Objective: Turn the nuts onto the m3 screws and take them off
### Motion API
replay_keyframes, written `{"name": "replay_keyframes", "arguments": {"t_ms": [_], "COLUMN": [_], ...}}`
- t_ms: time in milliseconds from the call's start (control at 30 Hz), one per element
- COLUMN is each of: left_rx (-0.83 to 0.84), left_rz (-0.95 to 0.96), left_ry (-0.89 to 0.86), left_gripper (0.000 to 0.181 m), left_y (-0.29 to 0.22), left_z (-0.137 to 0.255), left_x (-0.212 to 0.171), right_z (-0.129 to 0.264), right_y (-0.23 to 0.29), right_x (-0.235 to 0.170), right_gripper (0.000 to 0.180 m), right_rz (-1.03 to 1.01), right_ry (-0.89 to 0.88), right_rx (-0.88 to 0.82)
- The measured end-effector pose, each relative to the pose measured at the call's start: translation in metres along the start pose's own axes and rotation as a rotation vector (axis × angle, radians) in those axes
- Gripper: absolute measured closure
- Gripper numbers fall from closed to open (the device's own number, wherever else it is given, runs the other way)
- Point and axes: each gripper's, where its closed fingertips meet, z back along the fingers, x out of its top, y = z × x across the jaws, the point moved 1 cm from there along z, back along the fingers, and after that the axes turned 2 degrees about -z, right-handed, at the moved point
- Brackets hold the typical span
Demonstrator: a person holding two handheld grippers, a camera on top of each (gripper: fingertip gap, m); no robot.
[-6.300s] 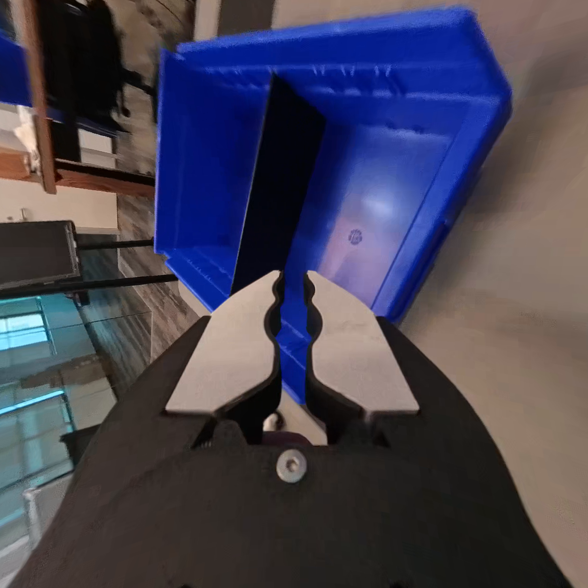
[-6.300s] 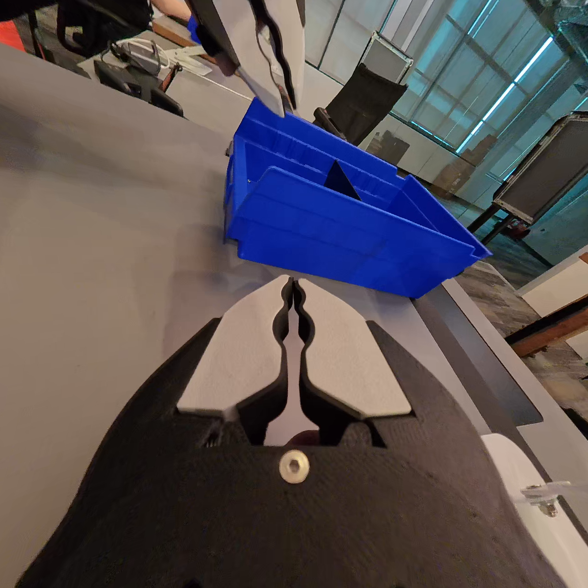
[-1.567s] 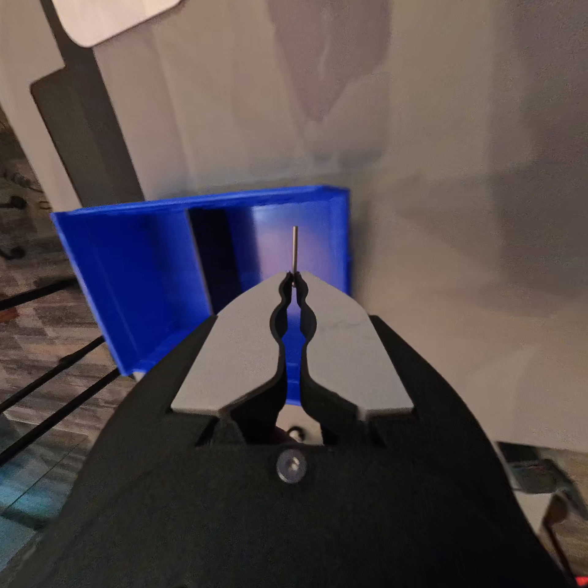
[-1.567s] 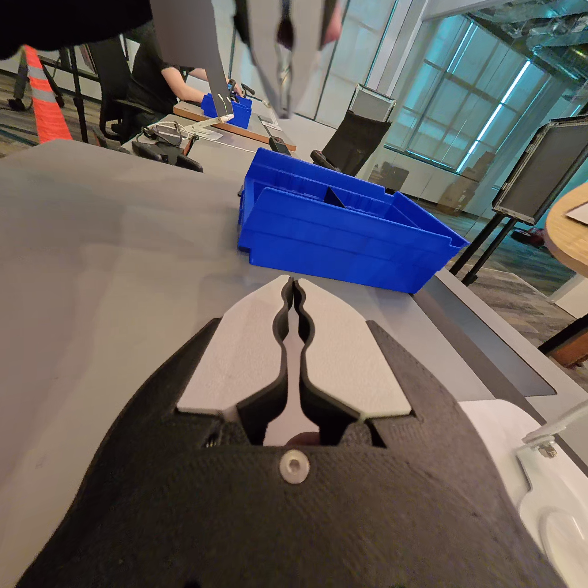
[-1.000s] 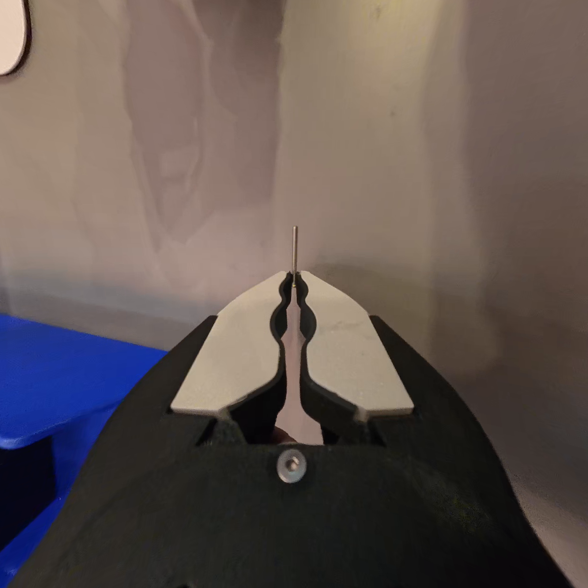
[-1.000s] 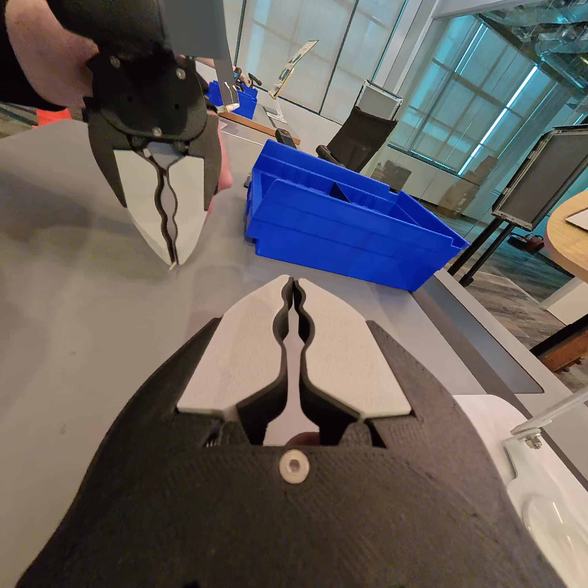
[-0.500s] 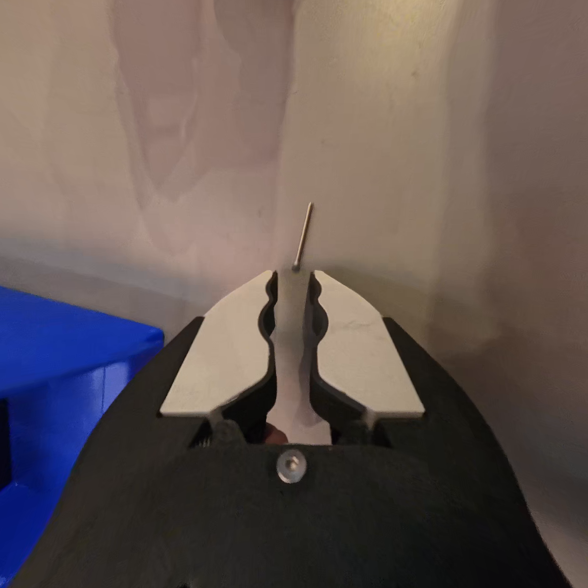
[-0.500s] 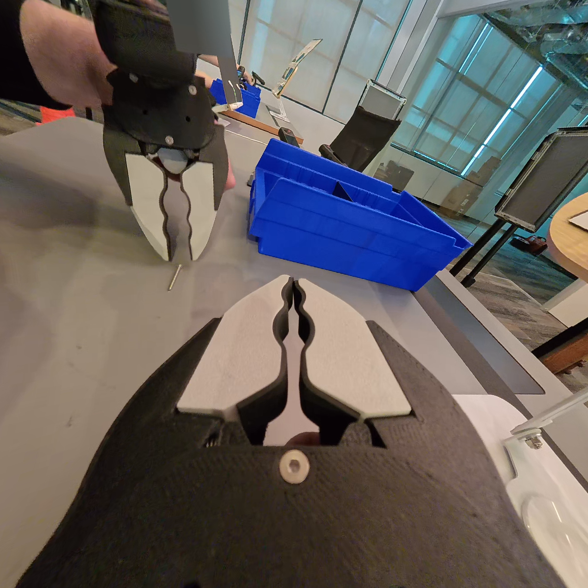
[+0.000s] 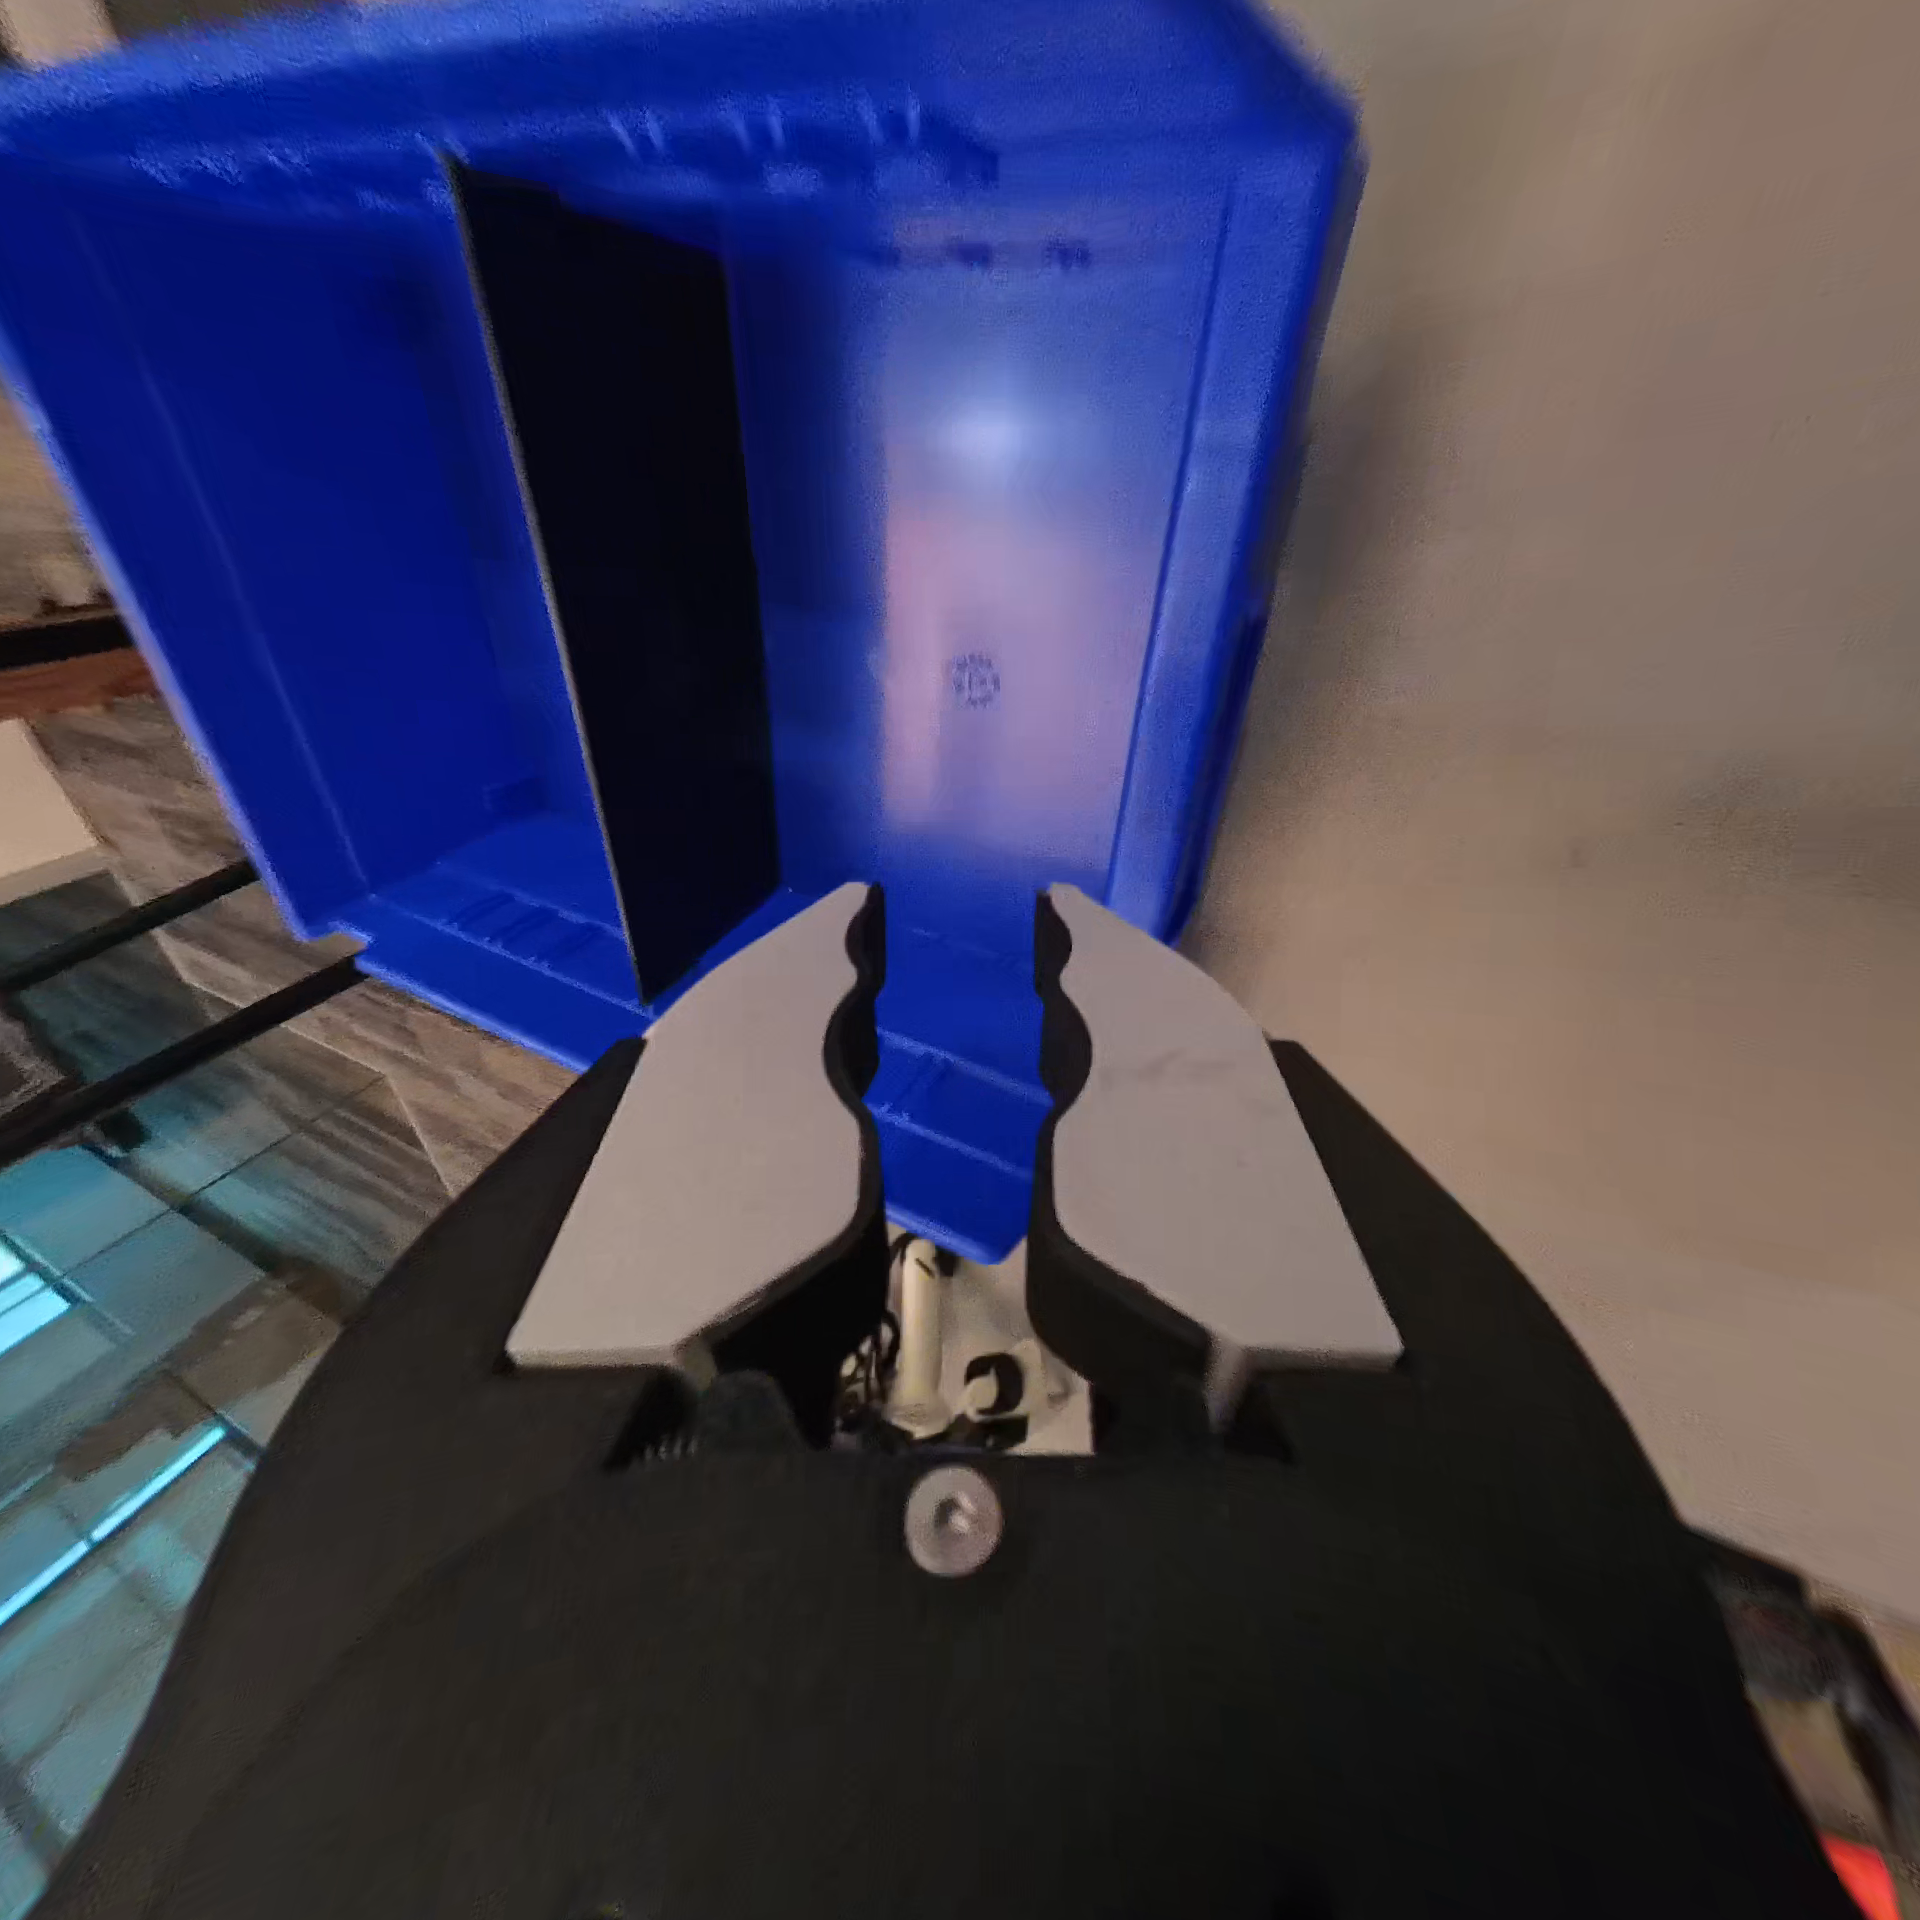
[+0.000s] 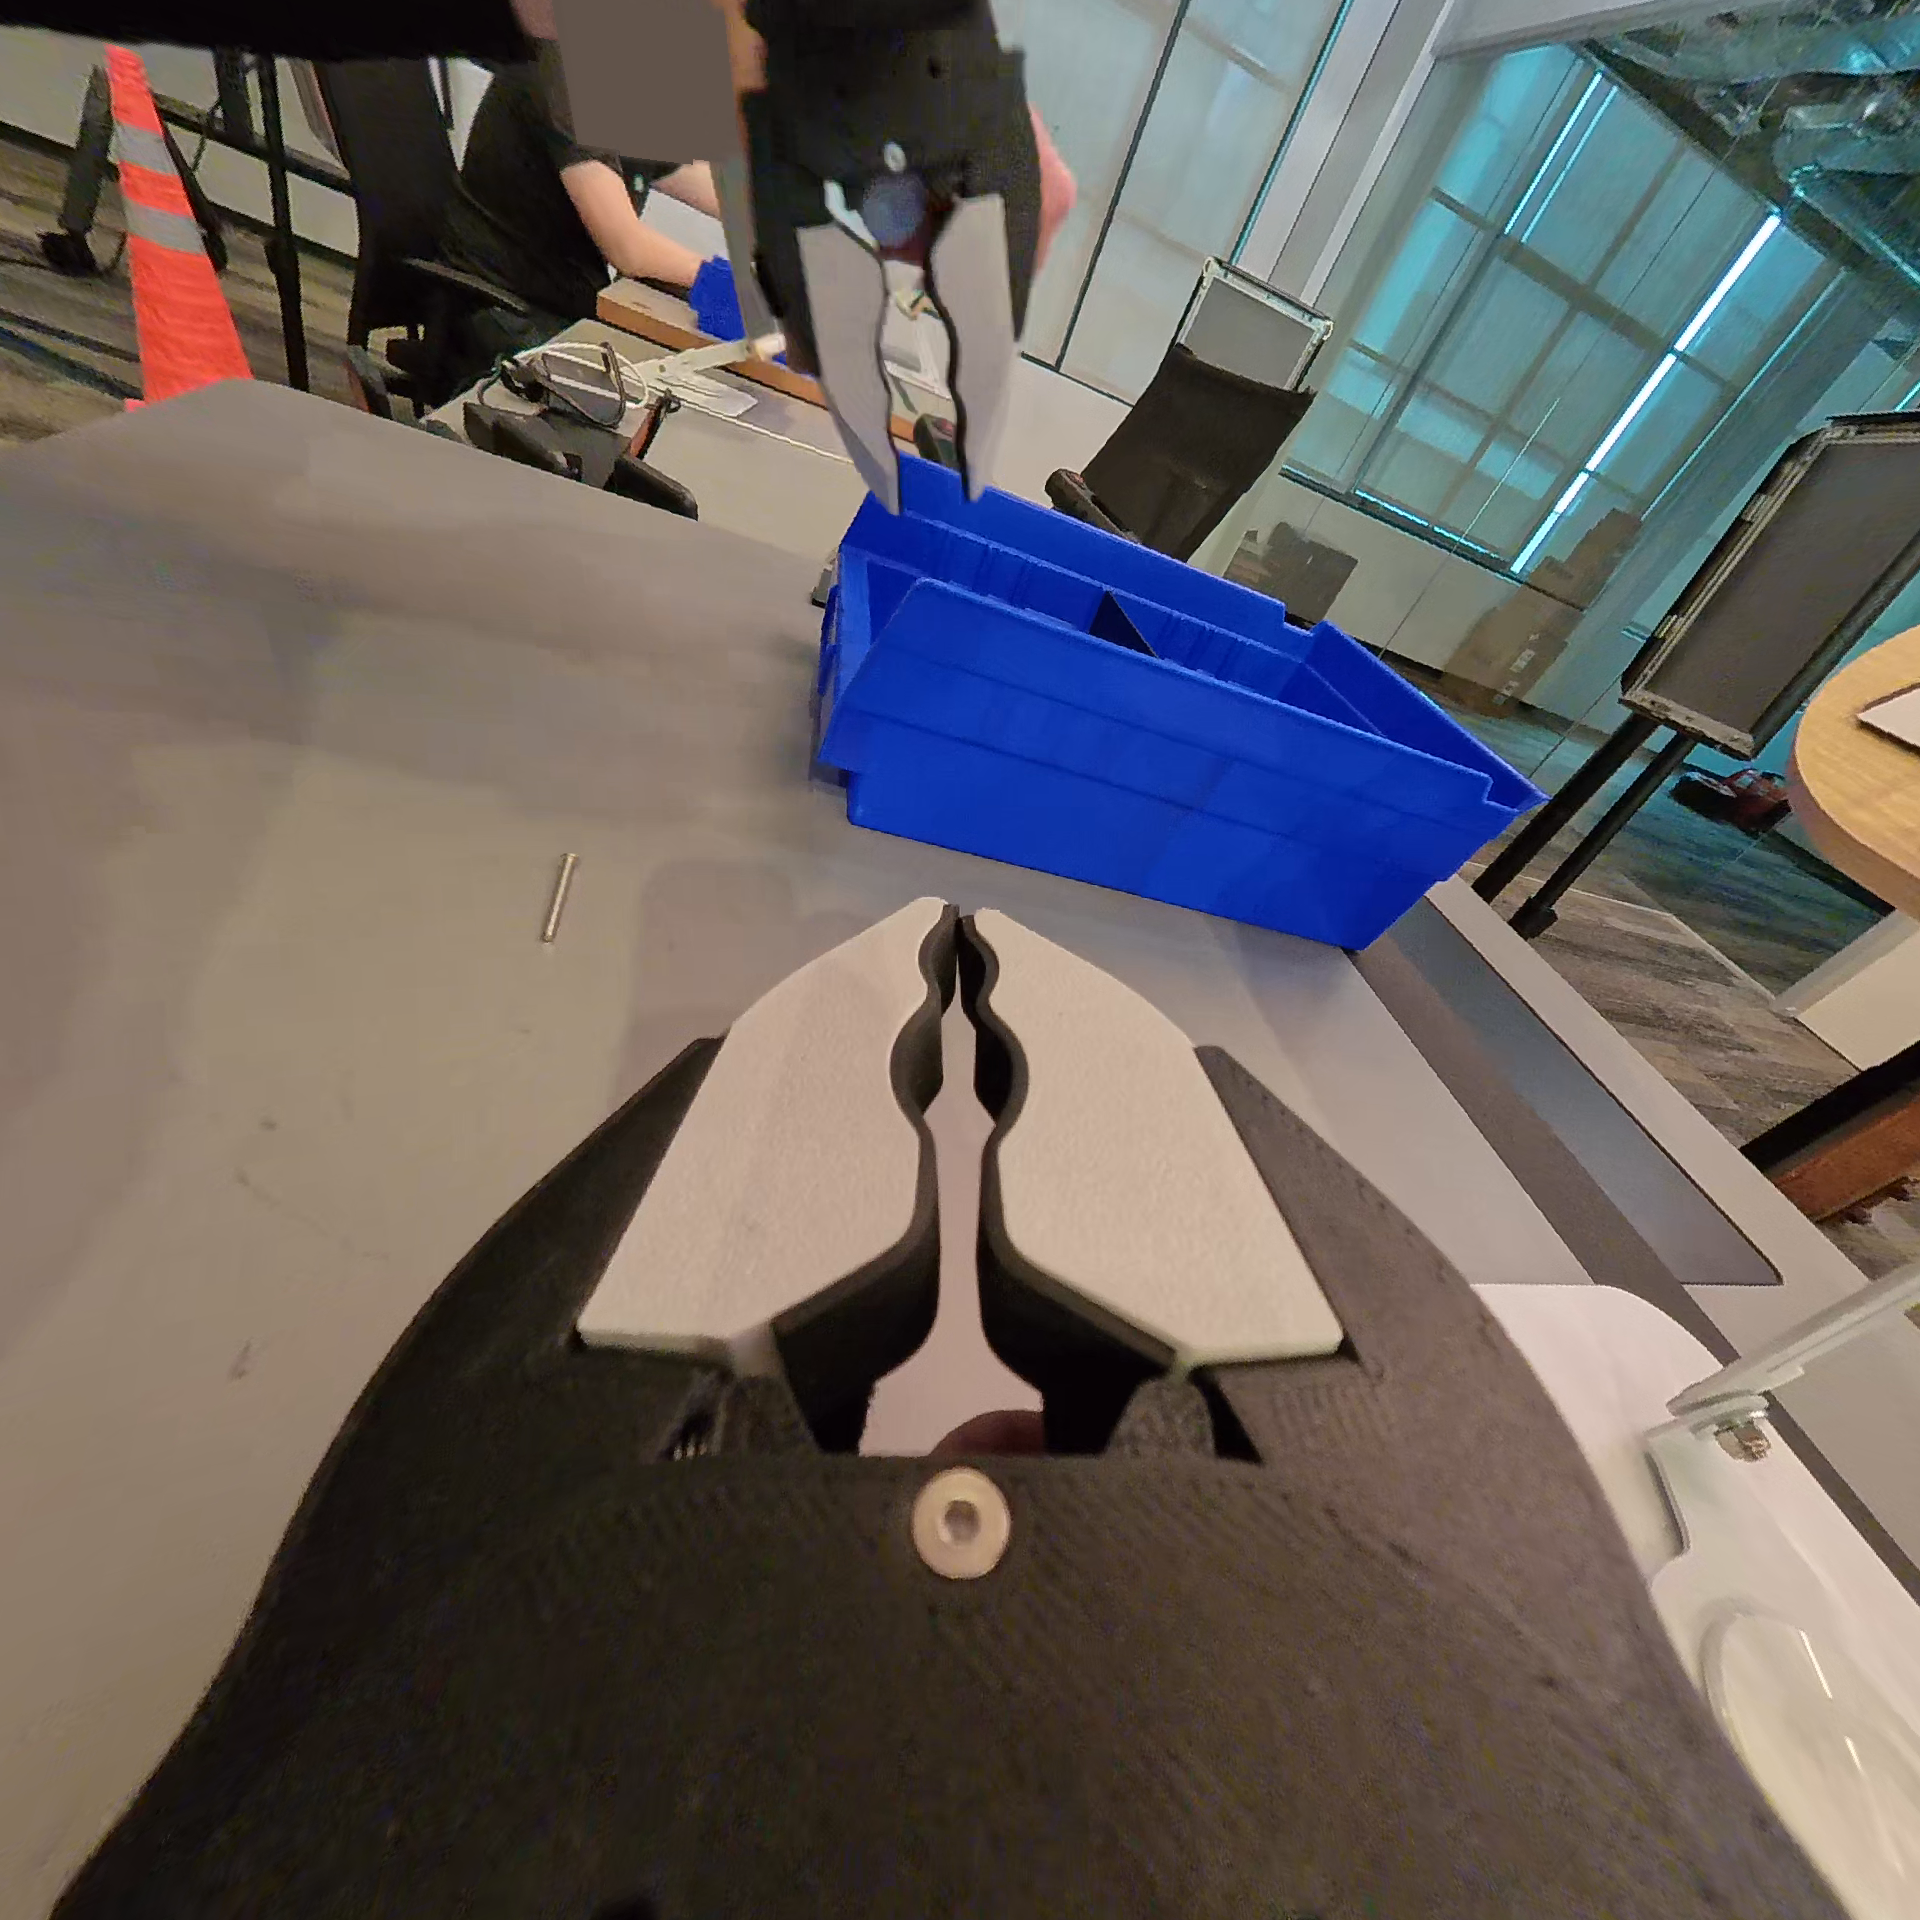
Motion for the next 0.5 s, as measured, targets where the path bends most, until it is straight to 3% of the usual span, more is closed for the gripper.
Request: {"name": "replay_keyframes", "arguments": {"t_ms": [167,500], "left_rx": [-0.154,-0.370], "left_rz": [-0.084,-0.292], "left_ry": [0.088,0.165], "left_gripper": [0.155,0.157], "left_y": [0.009,-0.008], "left_z": [-0.035,-0.073], "left_x": [-0.032,-0.050], "right_z": [0.000,0.000], "right_y": [0.001,0.001], "right_x": [0.000,0.000], "right_gripper": [0.180,0.180], "right_rz": [0.000,-0.003], "right_ry": [0.001,0.002], "right_rx": [0.005,0.009]}}
